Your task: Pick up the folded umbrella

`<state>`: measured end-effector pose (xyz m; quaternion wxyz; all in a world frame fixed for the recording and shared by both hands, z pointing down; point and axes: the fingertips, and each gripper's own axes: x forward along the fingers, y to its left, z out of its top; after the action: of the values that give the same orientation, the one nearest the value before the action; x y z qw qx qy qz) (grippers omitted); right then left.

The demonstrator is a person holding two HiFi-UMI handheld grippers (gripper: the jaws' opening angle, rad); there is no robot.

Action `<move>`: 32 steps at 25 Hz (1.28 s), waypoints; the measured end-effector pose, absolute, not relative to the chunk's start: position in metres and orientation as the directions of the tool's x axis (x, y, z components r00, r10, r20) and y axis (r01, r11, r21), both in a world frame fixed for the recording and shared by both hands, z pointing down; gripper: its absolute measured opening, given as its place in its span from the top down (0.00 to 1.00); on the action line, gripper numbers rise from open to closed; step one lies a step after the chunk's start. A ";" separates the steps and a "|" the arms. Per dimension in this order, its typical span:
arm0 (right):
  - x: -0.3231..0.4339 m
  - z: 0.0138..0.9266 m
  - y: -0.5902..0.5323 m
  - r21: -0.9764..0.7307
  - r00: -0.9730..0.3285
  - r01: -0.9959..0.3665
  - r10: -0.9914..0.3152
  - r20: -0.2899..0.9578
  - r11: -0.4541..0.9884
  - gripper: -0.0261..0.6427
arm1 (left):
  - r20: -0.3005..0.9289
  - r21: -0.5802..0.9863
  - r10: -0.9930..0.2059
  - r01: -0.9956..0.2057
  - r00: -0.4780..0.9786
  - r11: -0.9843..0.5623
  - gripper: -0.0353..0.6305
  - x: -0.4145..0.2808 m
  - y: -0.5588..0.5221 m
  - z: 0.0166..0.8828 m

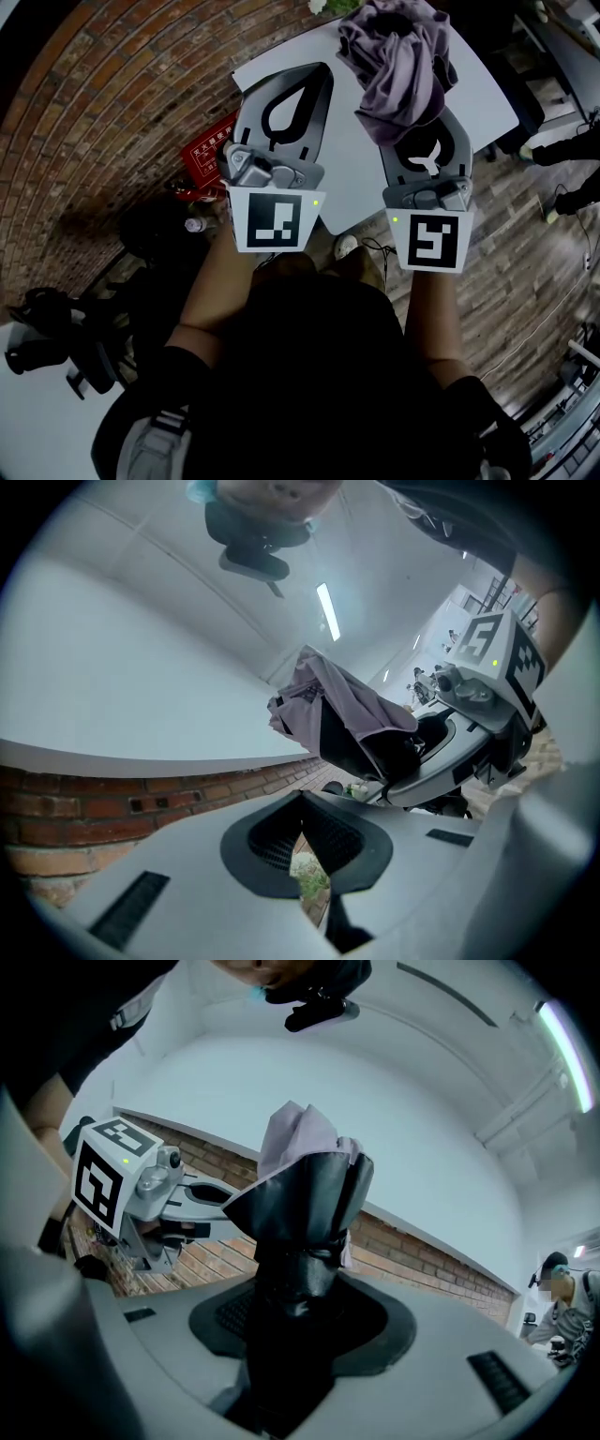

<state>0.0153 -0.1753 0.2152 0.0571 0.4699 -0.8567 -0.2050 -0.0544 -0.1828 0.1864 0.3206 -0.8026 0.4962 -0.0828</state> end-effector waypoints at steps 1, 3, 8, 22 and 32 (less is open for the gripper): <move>0.014 0.213 -0.173 0.404 -0.561 -0.780 -0.820 -0.114 0.477 0.64 | -0.191 -0.597 -0.849 -0.745 0.493 -0.298 0.93 -0.055 -0.181 0.185; 0.011 0.209 -0.168 0.409 -0.574 -0.776 -0.807 -0.139 0.481 0.64 | -0.201 -0.599 -0.846 -0.746 0.494 -0.293 0.93 -0.056 -0.178 0.184; 0.004 0.206 -0.161 0.438 -0.583 -0.764 -0.798 -0.156 0.473 0.64 | -0.207 -0.603 -0.841 -0.742 0.499 -0.292 0.93 -0.059 -0.173 0.181; 0.005 0.207 -0.162 0.443 -0.577 -0.768 -0.800 -0.167 0.462 0.64 | -0.231 -0.593 -0.832 -0.751 0.505 -0.291 0.93 -0.061 -0.168 0.178; 0.007 0.205 -0.166 0.444 -0.567 -0.775 -0.805 -0.174 0.450 0.63 | -0.229 -0.593 -0.831 -0.750 0.507 -0.294 0.93 -0.061 -0.172 0.178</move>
<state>0.0067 -0.1657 0.2048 0.0309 0.4644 -0.8508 -0.2440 -0.0609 -0.1720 0.1784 0.3319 -0.8021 0.4926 -0.0613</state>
